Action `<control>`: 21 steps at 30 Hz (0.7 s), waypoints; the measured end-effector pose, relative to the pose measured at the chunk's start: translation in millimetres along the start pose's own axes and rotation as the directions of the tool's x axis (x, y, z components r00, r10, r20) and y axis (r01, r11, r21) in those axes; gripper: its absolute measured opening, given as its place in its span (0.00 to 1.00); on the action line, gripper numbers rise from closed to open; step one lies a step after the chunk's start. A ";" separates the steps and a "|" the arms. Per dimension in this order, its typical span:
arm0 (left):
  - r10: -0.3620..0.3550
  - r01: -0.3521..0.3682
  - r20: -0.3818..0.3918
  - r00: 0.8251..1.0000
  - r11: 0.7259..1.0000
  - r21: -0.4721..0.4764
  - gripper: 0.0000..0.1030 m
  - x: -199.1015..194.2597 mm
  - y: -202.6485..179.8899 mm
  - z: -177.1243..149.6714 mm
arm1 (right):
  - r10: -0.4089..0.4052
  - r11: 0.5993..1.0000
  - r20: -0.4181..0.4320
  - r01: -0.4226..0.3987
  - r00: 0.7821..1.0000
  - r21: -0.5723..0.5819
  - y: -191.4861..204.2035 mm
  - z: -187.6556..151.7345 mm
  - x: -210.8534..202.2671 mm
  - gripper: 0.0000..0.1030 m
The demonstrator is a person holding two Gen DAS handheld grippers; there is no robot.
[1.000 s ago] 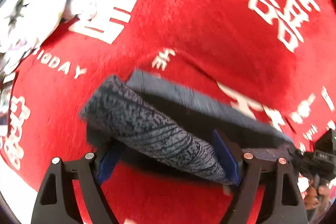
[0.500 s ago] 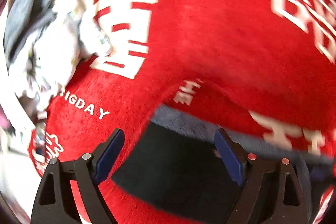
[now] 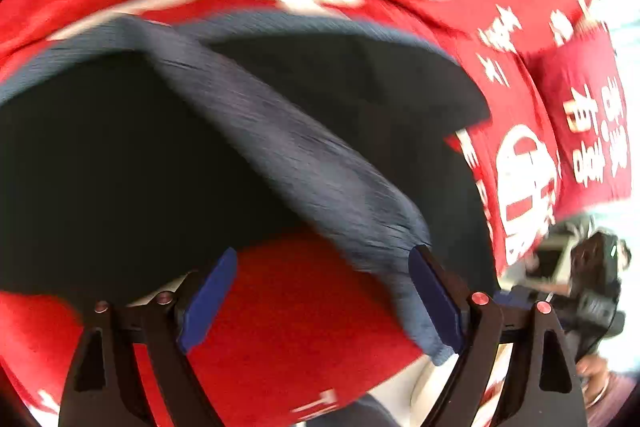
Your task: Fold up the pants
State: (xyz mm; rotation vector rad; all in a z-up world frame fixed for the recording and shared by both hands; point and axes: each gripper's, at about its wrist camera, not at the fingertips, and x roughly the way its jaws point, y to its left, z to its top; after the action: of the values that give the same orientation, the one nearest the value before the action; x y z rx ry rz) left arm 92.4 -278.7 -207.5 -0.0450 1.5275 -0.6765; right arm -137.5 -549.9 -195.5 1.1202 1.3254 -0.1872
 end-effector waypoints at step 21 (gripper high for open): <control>-0.082 0.078 0.090 0.993 0.996 0.045 0.58 -0.9 -71.8 61.1 | 0.379 0.925 0.057 -0.379 0.924 -0.013 2.1 64.6 -40.9 0.15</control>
State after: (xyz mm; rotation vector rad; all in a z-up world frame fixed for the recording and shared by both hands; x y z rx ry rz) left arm 121.9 -360.4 -170.6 -0.1055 1.4292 -0.7598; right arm -105.7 -614.9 -170.8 1.3364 1.0325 0.0673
